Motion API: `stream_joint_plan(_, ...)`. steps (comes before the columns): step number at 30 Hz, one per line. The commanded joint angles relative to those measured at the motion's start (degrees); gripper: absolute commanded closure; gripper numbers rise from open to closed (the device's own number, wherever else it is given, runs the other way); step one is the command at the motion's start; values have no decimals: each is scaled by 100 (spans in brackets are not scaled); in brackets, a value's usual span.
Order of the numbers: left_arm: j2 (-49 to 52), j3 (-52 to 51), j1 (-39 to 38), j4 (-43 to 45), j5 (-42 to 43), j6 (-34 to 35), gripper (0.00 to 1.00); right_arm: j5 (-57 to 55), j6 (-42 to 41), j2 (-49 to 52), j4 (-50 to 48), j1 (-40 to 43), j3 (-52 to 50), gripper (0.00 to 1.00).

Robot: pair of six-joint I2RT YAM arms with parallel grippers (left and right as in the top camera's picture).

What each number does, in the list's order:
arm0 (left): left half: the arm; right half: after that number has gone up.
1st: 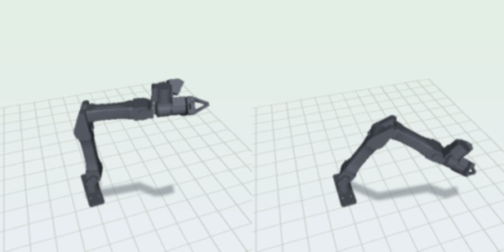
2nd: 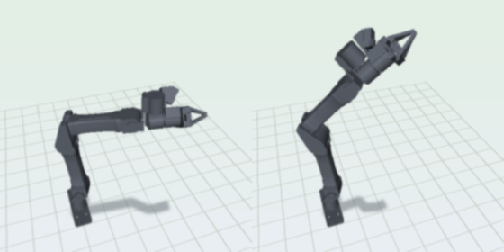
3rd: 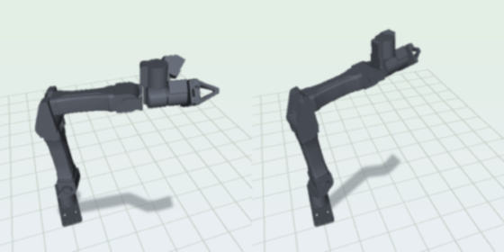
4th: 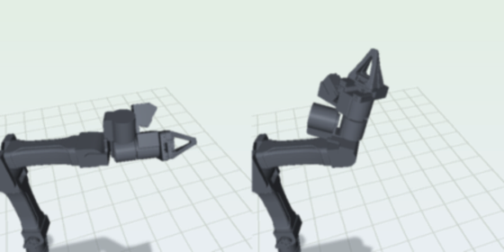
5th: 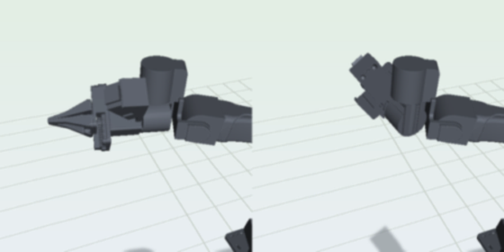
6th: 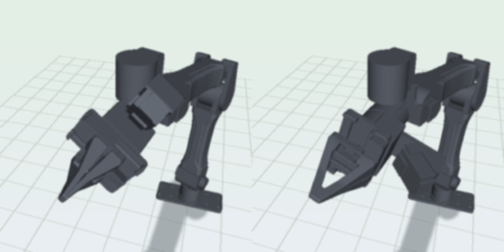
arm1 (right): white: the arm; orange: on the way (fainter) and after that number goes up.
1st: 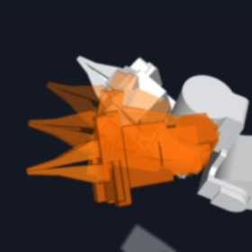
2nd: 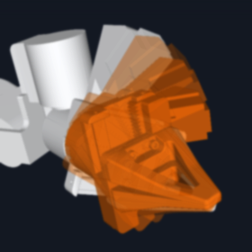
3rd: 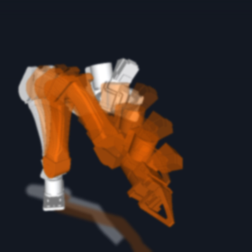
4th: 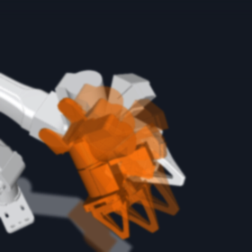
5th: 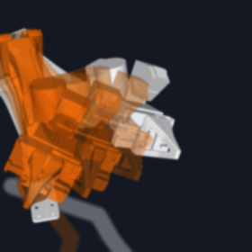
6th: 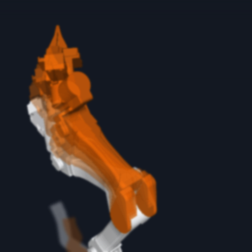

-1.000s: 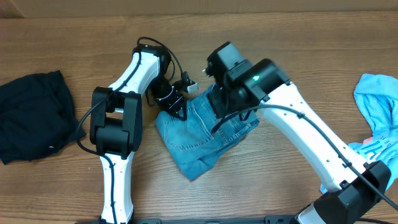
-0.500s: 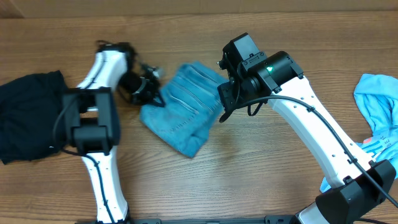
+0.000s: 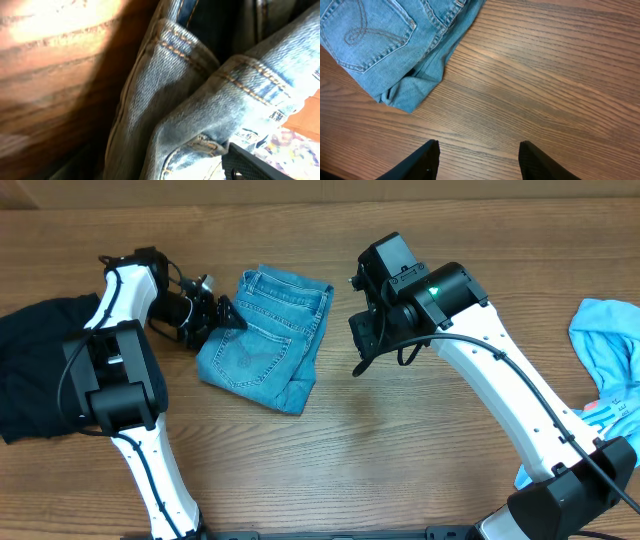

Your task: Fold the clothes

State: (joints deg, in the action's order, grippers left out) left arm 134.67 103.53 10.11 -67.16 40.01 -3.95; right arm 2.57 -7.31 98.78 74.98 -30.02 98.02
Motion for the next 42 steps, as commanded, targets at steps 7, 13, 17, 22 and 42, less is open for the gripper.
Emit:
stream_joint_plan(7,98,-44,-702,551,-1034,-243,11,24,-44,-79,-92,26,31,44)
stream_joint_plan(13,98,-566,-1102,1012,-1062,-232,44,122,-44,-79,-68,26,31,44)
stream_joint_plan(17,98,-684,-1119,1034,-1064,-236,96,144,-44,-79,-68,26,31,44)
stream_joint_plan(22,-9,-479,-1082,619,-1808,-232,96,136,-42,-79,-76,72,31,44)
stream_joint_plan(42,-3663,-240,-697,-356,-7237,778,96,138,0,-79,28,590,31,44)
